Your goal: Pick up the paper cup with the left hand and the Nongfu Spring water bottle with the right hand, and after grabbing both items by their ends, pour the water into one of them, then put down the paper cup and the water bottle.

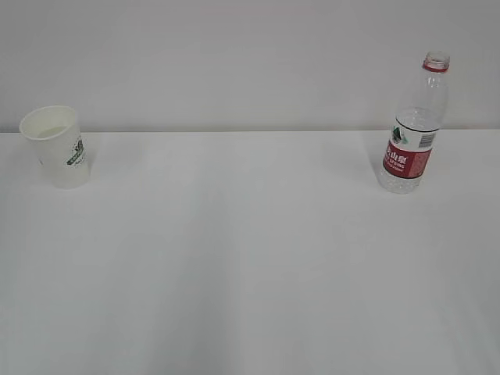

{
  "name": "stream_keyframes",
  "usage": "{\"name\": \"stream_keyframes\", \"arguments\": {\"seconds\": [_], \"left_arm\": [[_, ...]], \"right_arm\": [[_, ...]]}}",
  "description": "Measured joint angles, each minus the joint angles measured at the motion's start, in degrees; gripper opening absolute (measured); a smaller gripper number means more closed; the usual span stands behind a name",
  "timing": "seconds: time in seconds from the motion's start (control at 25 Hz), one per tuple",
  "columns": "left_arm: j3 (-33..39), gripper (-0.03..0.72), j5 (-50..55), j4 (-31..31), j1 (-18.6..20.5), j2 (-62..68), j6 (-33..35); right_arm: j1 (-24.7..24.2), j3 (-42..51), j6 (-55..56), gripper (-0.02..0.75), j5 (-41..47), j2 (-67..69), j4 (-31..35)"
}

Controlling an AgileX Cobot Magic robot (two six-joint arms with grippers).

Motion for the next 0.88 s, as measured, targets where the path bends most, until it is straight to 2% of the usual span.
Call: {"name": "stream_keyframes", "arguments": {"seconds": [0.2, 0.44, 0.88], "left_arm": [[0.0, 0.514, 4.6, -3.0, 0.0, 0.0, 0.2], [0.4, 0.513, 9.9, -3.7, 0.0, -0.1, 0.3], [5.8, 0.490, 12.0, -3.9, 0.0, -2.1, 0.4]], "right_arm": [[0.0, 0.0, 0.0, 0.589, 5.1, -0.6, 1.9], [0.0, 0.0, 0.0, 0.589, 10.4, -0.6, 2.4], [0.0, 1.9, -0.8, 0.589, 15.8, -0.6, 2.1]]}}
